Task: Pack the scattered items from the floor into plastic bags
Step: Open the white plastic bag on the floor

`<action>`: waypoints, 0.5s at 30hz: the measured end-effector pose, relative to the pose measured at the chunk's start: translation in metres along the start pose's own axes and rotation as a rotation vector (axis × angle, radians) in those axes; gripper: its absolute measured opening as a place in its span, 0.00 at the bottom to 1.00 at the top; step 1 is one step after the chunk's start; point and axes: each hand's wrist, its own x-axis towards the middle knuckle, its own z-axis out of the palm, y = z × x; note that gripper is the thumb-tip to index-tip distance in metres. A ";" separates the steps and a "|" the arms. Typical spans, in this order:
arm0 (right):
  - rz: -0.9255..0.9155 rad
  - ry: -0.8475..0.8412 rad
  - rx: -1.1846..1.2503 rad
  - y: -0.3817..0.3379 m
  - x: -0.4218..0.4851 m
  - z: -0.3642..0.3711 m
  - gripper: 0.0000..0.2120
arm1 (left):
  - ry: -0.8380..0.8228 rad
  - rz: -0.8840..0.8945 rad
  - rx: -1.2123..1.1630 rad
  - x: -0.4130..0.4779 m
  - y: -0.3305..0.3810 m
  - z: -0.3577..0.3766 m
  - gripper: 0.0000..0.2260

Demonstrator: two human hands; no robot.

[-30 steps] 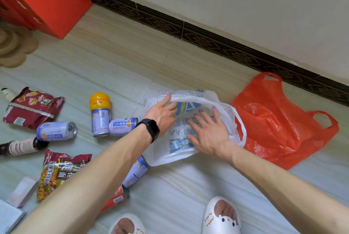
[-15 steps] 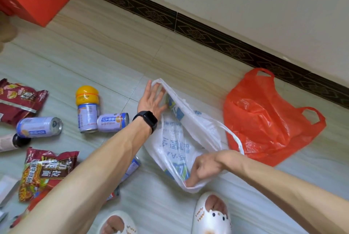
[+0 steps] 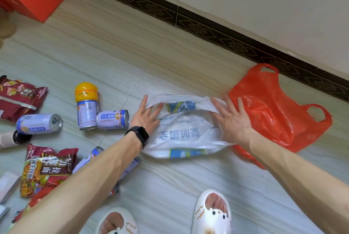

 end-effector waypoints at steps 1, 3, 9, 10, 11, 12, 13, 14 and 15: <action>0.018 -0.028 0.005 0.007 0.000 -0.001 0.36 | -0.011 0.029 -0.016 -0.003 -0.003 0.007 0.23; 0.037 -0.075 0.020 0.015 0.003 -0.006 0.34 | 0.016 0.088 -0.098 -0.007 -0.009 0.015 0.20; -0.141 0.179 0.162 -0.011 0.013 -0.018 0.28 | 0.275 0.140 -0.230 -0.011 -0.013 -0.006 0.15; -0.176 0.269 0.176 -0.018 0.012 -0.019 0.27 | 0.334 0.169 -0.212 -0.010 -0.009 -0.013 0.13; -0.215 0.354 0.203 -0.026 0.010 -0.019 0.23 | 0.372 0.213 -0.167 -0.009 -0.005 -0.021 0.13; -0.258 0.406 0.227 -0.035 0.010 -0.017 0.19 | 0.370 0.263 -0.117 -0.007 -0.001 -0.027 0.14; -0.310 0.407 0.246 -0.042 0.009 -0.017 0.15 | 0.339 0.303 -0.077 -0.004 0.003 -0.031 0.16; -0.354 0.380 0.263 -0.047 0.010 -0.017 0.13 | 0.304 0.313 -0.039 0.001 0.007 -0.034 0.18; -0.372 0.342 0.288 -0.049 0.010 -0.017 0.14 | 0.272 0.291 -0.002 0.007 0.009 -0.035 0.22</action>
